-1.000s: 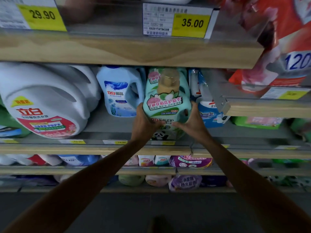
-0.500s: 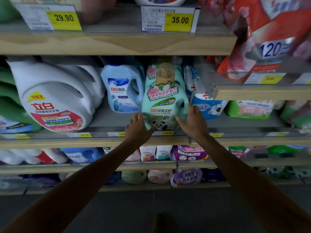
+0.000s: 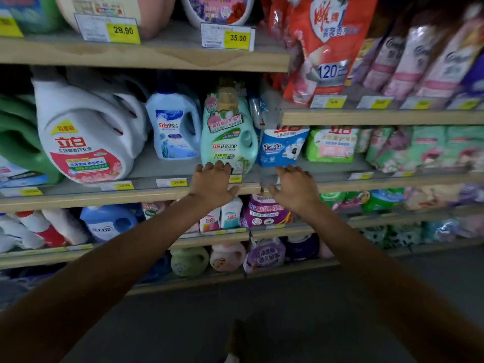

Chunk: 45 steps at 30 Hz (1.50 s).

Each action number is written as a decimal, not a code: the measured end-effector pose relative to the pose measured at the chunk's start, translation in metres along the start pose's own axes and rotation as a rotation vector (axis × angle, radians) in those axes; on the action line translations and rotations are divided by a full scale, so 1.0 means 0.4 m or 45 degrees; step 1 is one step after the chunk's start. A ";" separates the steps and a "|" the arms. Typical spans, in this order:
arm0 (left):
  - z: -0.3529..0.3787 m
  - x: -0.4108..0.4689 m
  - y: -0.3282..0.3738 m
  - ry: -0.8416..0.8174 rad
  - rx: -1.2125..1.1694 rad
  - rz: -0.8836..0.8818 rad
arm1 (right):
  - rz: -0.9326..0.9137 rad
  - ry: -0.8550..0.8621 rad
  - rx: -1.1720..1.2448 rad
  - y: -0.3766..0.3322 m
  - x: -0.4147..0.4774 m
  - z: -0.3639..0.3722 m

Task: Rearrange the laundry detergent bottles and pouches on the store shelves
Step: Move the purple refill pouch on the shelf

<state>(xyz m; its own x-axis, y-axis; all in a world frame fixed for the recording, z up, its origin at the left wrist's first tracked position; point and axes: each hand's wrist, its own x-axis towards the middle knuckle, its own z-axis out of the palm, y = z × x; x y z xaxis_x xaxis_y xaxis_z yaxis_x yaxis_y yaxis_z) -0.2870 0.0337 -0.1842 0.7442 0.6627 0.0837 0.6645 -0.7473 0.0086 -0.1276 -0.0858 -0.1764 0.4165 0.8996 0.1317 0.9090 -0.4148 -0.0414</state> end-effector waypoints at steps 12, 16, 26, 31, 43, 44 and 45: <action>-0.192 0.005 0.403 0.097 0.045 0.371 | 0.196 0.165 -0.043 0.285 -0.224 -0.216; -0.219 0.039 0.581 0.111 0.061 0.485 | 0.265 0.232 -0.048 0.446 -0.292 -0.252; -0.171 0.107 1.143 0.031 0.098 0.695 | 0.404 0.251 -0.061 0.967 -0.474 -0.290; -0.154 0.162 1.341 0.045 0.107 0.728 | 0.448 0.215 -0.088 1.163 -0.514 -0.296; -0.044 0.431 1.727 0.006 0.077 0.818 | 0.533 0.127 -0.134 1.603 -0.476 -0.218; -0.035 0.469 1.773 0.012 0.065 0.835 | 0.543 0.123 -0.150 1.655 -0.463 -0.217; -0.028 0.509 1.820 0.017 0.045 0.852 | 0.551 0.113 -0.164 1.707 -0.450 -0.218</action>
<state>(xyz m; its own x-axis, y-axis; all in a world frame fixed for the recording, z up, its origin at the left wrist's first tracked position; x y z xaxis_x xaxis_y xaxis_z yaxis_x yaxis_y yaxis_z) 0.3474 -0.3759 -0.1500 0.9958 0.0559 0.0719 0.0618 -0.9947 -0.0822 0.4166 -0.5429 -0.1422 0.7493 0.6267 0.2141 0.6396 -0.7686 0.0111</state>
